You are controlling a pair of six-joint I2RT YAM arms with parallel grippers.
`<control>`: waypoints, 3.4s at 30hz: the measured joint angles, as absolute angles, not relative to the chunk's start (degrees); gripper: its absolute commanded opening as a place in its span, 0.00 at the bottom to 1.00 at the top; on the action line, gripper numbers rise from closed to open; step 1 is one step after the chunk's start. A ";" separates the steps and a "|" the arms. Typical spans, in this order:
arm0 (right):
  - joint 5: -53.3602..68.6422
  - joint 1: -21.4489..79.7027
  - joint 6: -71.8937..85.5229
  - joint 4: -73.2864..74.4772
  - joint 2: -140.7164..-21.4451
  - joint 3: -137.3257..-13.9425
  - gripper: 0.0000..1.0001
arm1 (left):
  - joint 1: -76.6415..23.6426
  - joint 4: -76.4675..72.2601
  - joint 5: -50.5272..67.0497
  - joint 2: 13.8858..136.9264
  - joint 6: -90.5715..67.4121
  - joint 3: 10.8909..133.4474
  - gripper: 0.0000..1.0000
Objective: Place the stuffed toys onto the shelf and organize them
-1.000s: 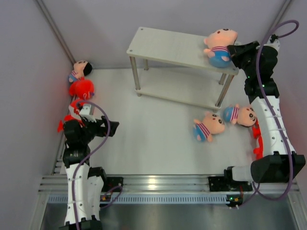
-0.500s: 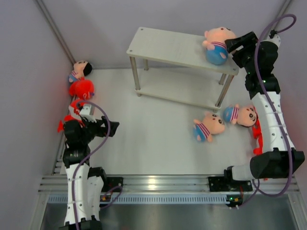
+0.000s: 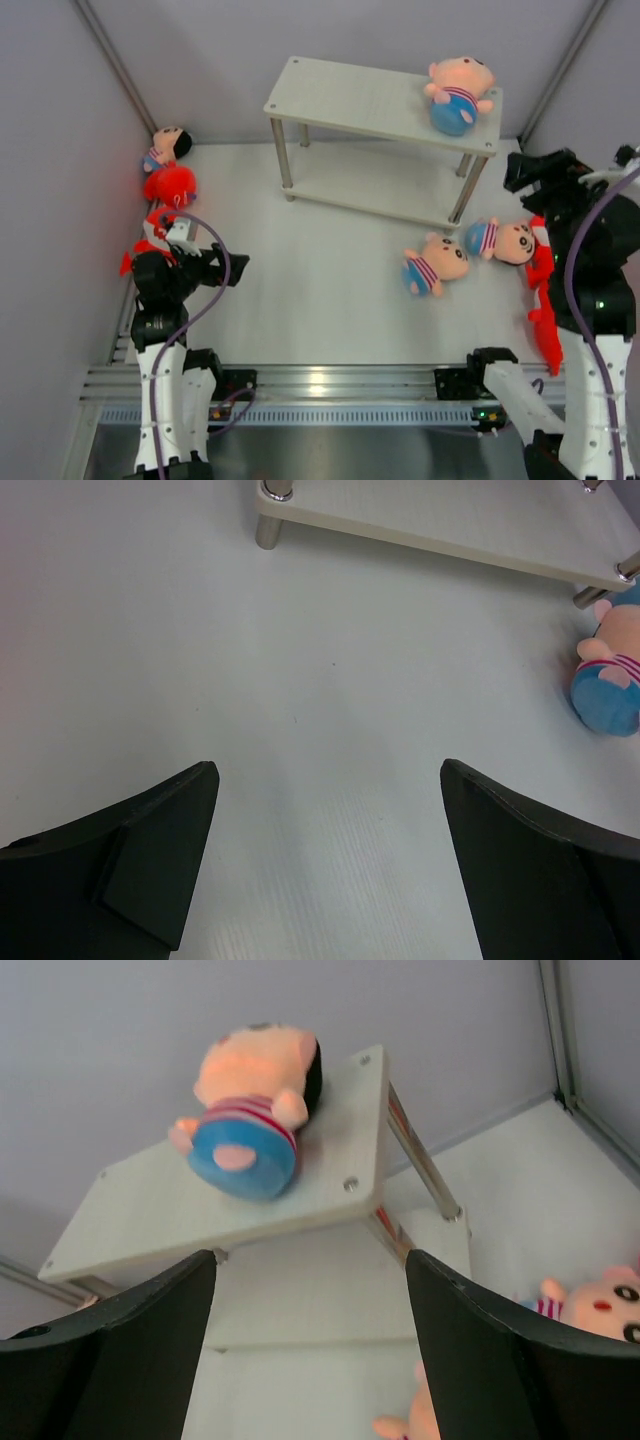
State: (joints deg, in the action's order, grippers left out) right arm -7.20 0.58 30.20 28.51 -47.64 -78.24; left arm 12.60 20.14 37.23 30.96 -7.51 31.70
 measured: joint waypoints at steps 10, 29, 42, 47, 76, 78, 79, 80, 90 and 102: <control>3.57 0.58 38.70 37.65 -30.59 -38.15 0.73 | 11.66 19.18 27.03 31.38 3.55 31.68 0.98; 12.75 0.58 39.64 12.60 -43.79 -13.78 0.53 | 12.84 18.06 8.36 35.14 14.00 27.62 0.98; 15.38 0.58 32.36 15.59 -37.28 -18.06 0.00 | 13.50 18.06 9.61 35.16 14.13 27.62 0.98; 19.42 0.67 23.38 30.33 -36.14 -35.07 0.00 | 13.50 18.04 9.80 35.20 14.15 27.62 0.99; 24.60 30.37 -4.08 43.05 -96.03 -139.46 0.00 | 13.28 18.06 11.14 35.40 14.94 27.62 0.99; 26.52 27.51 -2.59 39.11 -99.02 -139.04 0.00 | 13.10 18.04 11.16 35.40 15.00 27.62 0.99; 27.97 25.69 -1.04 37.04 -100.38 -139.04 0.00 | 13.08 18.04 11.18 35.40 15.03 27.62 0.99; 29.08 23.33 1.21 34.50 -102.00 -139.06 0.00 | 13.04 18.04 11.20 35.40 15.05 27.62 0.98; 26.28 16.14 15.77 22.15 -107.22 -133.10 0.00 | 12.95 18.04 11.75 35.35 15.22 27.62 0.99; 33.82 15.79 16.78 21.87 -111.79 -135.39 0.00 | 12.67 18.04 11.73 35.35 15.79 27.62 0.98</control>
